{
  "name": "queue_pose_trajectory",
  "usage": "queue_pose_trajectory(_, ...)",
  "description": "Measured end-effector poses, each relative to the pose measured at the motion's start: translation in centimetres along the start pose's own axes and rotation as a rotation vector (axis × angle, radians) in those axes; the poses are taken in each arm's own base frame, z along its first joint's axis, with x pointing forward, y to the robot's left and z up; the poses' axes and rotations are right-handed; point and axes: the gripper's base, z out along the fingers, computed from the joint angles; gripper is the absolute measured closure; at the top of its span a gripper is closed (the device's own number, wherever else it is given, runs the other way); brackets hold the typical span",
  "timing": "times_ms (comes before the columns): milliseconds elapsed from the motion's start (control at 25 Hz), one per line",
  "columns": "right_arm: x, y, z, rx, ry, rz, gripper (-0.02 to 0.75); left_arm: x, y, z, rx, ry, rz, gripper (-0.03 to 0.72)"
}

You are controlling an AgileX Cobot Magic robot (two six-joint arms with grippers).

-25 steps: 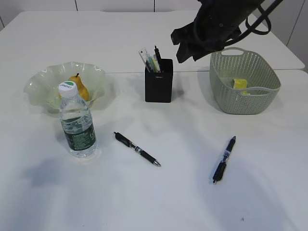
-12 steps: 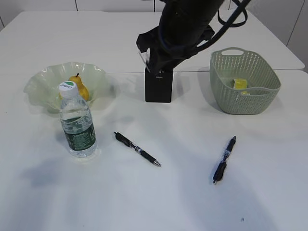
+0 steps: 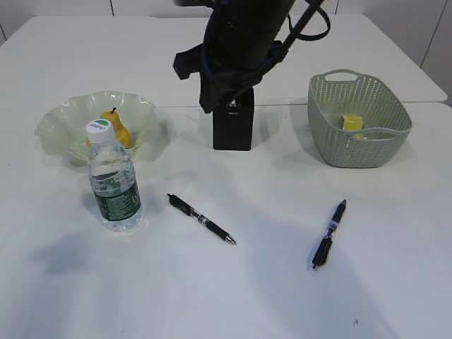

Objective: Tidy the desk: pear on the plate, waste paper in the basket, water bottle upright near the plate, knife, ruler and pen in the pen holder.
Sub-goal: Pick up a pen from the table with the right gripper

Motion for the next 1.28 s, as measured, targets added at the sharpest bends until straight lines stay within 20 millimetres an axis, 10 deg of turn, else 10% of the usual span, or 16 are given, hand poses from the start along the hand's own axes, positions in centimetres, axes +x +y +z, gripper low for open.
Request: queue_pose_trajectory(1280, 0.1, 3.9, 13.2, 0.059, 0.171, -0.178, 0.464, -0.1, 0.0, 0.0, 0.002, -0.015, -0.001, 0.333)
